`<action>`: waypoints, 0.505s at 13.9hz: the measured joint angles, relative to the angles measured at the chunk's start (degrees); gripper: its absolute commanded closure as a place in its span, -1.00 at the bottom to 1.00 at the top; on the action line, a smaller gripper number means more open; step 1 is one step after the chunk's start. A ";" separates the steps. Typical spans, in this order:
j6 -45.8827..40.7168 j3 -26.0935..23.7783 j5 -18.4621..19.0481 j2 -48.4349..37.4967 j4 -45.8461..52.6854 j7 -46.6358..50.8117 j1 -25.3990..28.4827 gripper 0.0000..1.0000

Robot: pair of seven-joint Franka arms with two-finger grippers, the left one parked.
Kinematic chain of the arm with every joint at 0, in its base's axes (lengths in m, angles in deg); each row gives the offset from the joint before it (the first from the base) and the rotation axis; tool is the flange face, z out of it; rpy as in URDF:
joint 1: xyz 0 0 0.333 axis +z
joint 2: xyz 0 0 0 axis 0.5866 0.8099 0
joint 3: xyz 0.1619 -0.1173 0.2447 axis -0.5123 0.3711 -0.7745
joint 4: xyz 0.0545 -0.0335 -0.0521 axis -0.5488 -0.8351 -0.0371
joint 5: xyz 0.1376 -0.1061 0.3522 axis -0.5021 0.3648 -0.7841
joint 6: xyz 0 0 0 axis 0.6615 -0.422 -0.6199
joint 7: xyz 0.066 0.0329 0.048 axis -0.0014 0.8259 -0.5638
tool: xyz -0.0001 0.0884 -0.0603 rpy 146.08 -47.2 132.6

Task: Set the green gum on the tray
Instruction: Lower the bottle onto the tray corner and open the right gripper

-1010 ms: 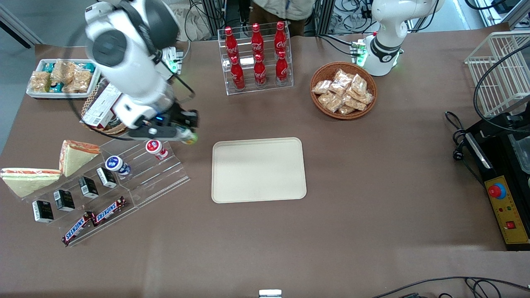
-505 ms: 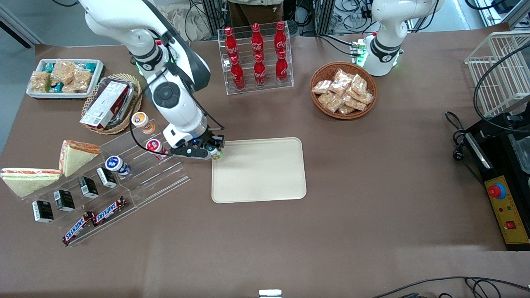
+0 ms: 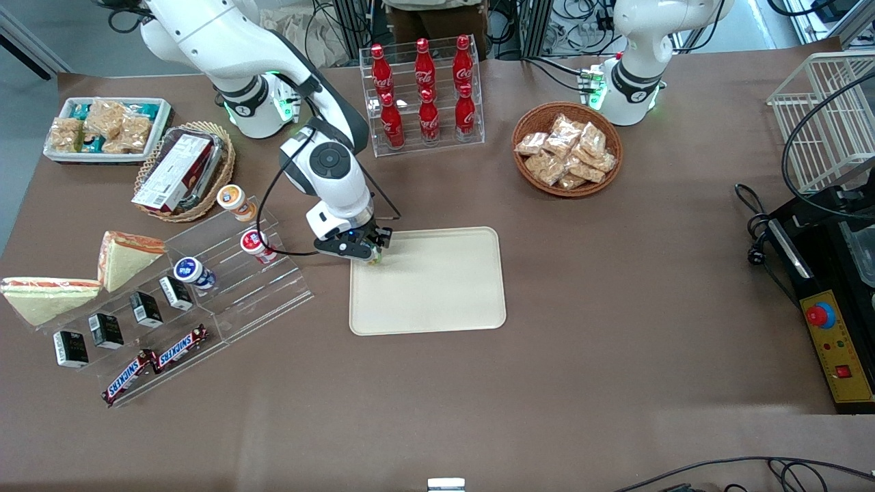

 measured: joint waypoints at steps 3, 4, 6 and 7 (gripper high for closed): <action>0.50 0.19 0.02 0.58 0.12 0.95 -0.08 -1.00; 0.51 0.21 0.02 0.58 0.24 1.38 -0.08 -1.00; 0.53 0.22 0.03 0.58 0.29 1.87 -0.08 -1.00; 0.54 0.22 0.03 0.58 0.30 2.02 -0.09 -1.00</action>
